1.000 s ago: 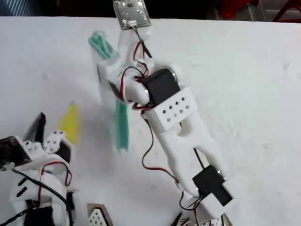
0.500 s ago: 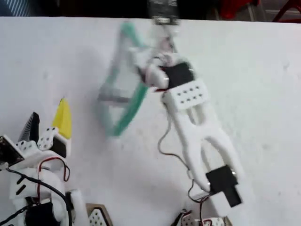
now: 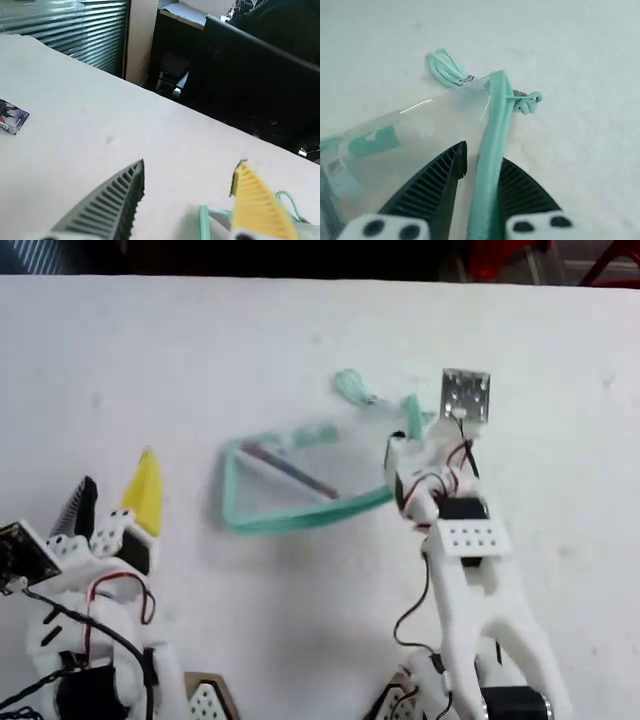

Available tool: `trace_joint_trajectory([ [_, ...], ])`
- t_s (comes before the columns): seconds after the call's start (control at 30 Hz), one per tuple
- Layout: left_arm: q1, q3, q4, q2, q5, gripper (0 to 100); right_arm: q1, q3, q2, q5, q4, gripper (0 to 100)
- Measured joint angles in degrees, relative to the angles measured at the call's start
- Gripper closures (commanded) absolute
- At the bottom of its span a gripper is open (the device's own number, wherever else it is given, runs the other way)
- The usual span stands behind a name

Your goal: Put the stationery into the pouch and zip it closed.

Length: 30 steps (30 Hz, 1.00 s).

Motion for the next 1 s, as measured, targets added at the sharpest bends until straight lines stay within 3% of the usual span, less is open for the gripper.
trace_joint_trajectory([
  [0.2,0.0,3.0,-3.0,0.2,0.0,74,0.9,4.8,1.9,7.2,-6.4,98.2],
  [0.57,3.0,3.0,-3.4,0.2,0.0,74,-1.7,4.7,6.8,16.9,-4.4,97.0],
  [0.67,3.0,3.0,-3.4,0.2,0.0,74,-4.1,4.7,6.8,21.2,-2.4,87.7],
  [0.83,3.0,3.0,-3.4,0.2,0.0,74,-4.7,4.9,6.9,21.9,-0.8,64.9],
  [1.0,3.0,3.0,-3.4,0.2,0.0,74,-4.9,4.9,6.9,21.9,-0.5,63.3],
])
